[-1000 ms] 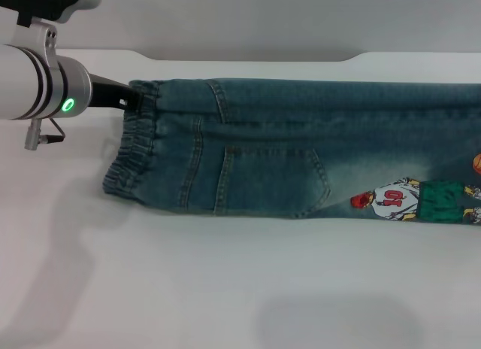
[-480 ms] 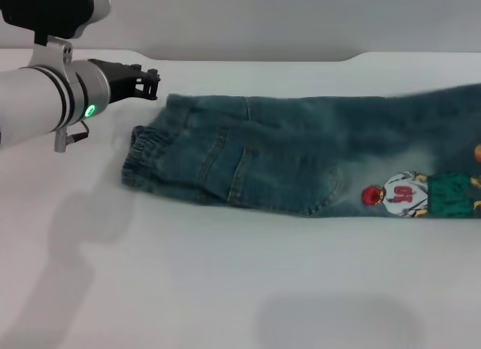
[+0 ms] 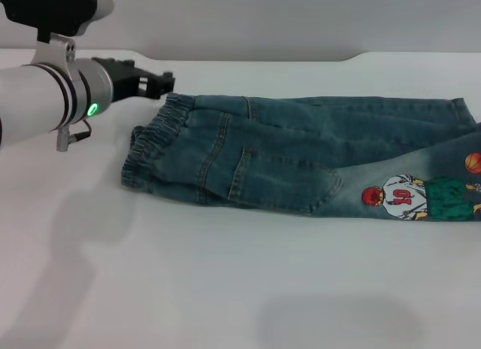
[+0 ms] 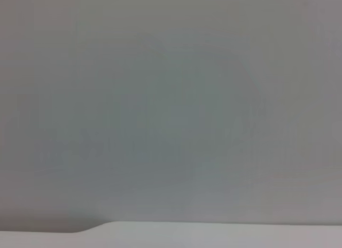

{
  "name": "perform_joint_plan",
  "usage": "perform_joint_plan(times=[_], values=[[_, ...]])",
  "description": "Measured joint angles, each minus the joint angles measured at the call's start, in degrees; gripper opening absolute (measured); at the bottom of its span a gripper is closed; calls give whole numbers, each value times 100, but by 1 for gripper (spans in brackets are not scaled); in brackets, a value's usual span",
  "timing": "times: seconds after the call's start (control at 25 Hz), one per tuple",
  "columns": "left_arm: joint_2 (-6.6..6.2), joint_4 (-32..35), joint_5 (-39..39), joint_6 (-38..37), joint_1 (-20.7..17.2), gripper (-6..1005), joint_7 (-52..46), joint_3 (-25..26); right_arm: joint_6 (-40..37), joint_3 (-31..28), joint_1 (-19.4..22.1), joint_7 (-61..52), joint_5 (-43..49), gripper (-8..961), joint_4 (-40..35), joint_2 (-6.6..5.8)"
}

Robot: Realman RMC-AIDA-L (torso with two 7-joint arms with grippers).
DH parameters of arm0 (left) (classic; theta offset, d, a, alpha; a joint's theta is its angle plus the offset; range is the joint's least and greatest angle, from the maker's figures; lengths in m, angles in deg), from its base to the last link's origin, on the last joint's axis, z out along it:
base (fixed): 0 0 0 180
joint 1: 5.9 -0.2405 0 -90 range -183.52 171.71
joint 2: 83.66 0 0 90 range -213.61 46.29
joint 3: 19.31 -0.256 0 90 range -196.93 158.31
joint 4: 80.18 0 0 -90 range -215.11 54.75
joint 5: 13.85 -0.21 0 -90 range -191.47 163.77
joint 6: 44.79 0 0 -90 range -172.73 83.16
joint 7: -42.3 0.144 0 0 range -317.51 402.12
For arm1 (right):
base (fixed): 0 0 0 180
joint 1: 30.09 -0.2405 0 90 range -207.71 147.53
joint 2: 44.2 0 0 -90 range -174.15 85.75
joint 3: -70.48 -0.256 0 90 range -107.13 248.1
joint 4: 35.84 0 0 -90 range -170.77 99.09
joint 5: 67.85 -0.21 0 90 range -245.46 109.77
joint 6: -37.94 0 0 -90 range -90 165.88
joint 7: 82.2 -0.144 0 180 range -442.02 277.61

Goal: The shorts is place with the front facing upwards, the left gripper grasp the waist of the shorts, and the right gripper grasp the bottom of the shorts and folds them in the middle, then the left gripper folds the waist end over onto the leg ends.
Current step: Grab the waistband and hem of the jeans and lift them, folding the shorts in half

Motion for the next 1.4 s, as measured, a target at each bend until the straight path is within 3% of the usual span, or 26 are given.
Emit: perform_joint_plan(times=[0.24, 0.28, 0.52, 0.6, 0.72, 0.92, 1.4], values=[[-20, -567, -6, 1250, 16, 813, 23, 170, -52, 227, 60, 210, -23, 740, -12, 45], [-21, -754, -9, 1499, -27, 816, 36, 210, -90, 280, 79, 237, -47, 775, -1, 49], [-28, -1335, -69, 2948, -76, 836, 75, 424, -346, 703, 231, 986, -890, 655, -23, 59], [-34, -1343, -83, 3397, 0, 842, 76, 507, -376, 858, 238, 1240, -1093, 563, -32, 60], [-35, -1295, -90, 3710, 64, 849, 82, 541, -432, 1143, 220, 1567, -1341, 425, -46, 63], [-26, -1168, -54, 3798, 126, 849, 82, 476, -462, 1521, 142, 1634, -1406, 288, -13, 63], [-8, -960, 334, 3686, 236, 848, 224, 338, -452, 1622, 248, 1624, -1416, 446, -35, 43]])
